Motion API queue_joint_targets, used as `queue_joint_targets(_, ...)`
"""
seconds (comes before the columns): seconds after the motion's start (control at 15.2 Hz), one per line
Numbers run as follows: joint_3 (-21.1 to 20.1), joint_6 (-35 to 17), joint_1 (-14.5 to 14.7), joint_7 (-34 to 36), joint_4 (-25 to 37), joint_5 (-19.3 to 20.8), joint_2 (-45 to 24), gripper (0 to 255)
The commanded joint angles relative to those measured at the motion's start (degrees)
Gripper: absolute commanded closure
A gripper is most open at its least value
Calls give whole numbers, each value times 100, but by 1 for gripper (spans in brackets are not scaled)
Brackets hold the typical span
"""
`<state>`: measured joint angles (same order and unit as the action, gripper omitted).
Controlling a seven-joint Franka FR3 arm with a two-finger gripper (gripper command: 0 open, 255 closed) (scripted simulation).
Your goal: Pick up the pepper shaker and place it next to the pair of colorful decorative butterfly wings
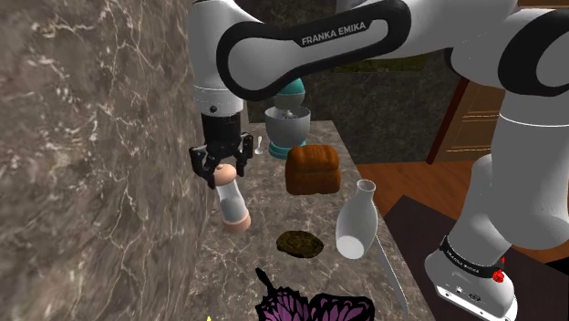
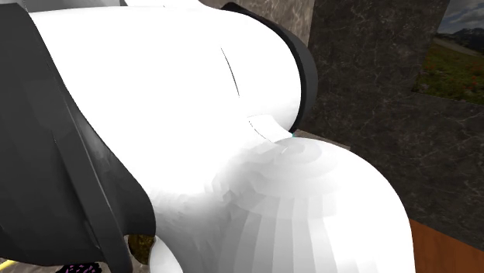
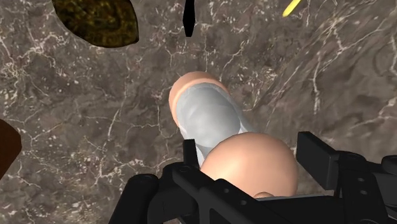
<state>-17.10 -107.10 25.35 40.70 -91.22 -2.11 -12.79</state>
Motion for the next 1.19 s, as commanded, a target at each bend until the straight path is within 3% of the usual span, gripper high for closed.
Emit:
queue_joint_targets(0.0,-1,-143,5,0,-124,3,-16,255)
queue_joint_targets(1.12,25,-1364,16,-47,-1089,60,-283,255)
